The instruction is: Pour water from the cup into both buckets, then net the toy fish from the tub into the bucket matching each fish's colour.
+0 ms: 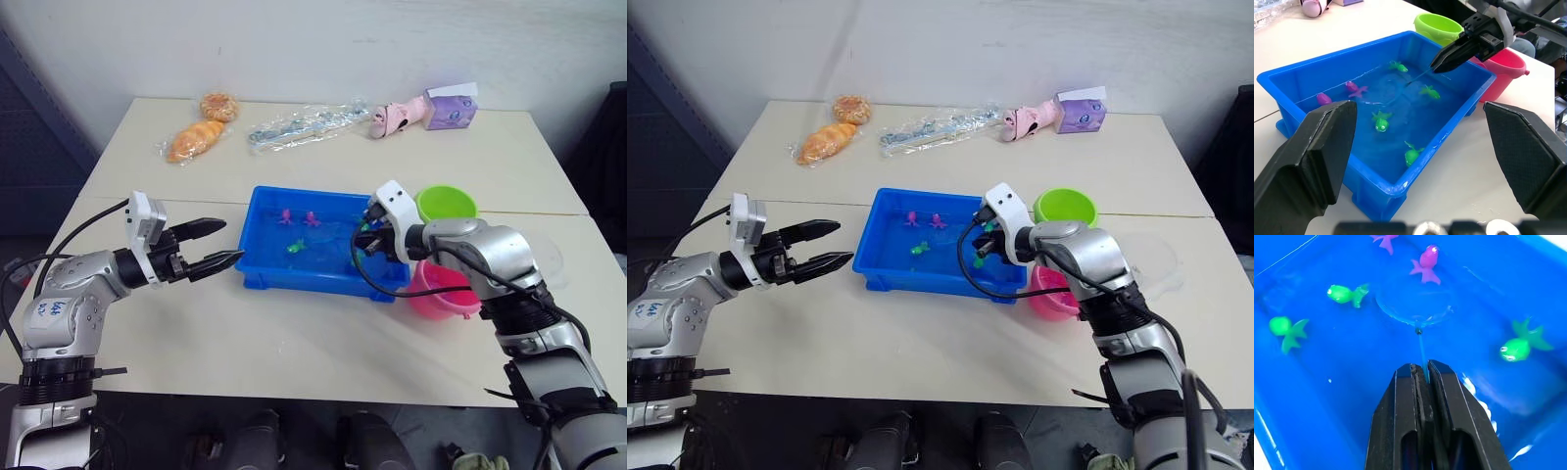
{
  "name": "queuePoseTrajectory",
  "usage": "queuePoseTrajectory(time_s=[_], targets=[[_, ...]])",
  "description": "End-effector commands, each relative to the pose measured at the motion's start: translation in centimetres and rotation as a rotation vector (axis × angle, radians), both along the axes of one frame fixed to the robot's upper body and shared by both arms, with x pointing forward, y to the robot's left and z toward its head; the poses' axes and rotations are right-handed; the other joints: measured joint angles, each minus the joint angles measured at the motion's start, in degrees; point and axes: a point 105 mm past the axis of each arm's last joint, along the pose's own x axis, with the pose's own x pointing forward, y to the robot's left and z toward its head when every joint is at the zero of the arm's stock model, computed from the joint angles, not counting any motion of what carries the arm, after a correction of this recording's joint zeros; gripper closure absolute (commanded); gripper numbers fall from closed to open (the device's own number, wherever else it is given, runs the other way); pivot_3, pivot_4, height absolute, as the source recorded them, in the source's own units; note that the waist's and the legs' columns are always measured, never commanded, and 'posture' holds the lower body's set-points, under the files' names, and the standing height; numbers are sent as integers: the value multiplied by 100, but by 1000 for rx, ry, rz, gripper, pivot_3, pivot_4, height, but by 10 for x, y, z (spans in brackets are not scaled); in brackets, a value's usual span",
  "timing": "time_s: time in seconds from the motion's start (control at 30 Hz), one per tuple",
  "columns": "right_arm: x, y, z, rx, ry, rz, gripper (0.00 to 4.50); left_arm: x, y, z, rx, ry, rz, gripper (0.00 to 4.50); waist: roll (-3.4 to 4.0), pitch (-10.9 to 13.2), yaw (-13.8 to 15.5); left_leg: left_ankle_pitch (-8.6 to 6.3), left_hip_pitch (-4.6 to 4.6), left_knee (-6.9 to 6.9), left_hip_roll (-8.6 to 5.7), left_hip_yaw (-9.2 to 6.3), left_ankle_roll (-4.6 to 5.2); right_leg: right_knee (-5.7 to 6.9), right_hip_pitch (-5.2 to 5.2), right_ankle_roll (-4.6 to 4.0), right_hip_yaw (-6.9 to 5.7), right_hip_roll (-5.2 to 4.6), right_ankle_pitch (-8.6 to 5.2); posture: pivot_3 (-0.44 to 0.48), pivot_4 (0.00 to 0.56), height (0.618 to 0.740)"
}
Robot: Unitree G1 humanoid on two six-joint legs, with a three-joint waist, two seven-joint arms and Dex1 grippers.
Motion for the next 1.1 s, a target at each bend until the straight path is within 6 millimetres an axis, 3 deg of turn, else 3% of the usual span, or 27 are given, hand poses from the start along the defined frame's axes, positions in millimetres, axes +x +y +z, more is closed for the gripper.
queuePoseTrajectory(time_s=[0.03, 0.4, 1.1], targets=[[5, 5, 14, 28, -66, 11, 4500, -4, -3, 8, 1, -41, -16, 51, 0, 0, -1, 0, 0, 0, 0, 0, 0, 1, -1, 0, 0, 0, 0, 0, 150, 740], [5, 16, 14, 103, -189, 36, 4500, -4, -4, 8, 3, -42, -19, 51, 0, 0, -5, 2, -4, -1, -1, 5, -3, 9, -11, 0, 4, 0, 0, 0, 150, 740], [2, 16, -9, -12, -316, 69, 4500, -1, -9, 8, 0, -42, -38, 51, 0, 0, -8, 2, -5, -1, 0, 7, -5, 9, -13, 0, 7, 1, 0, 0, 150, 740]])
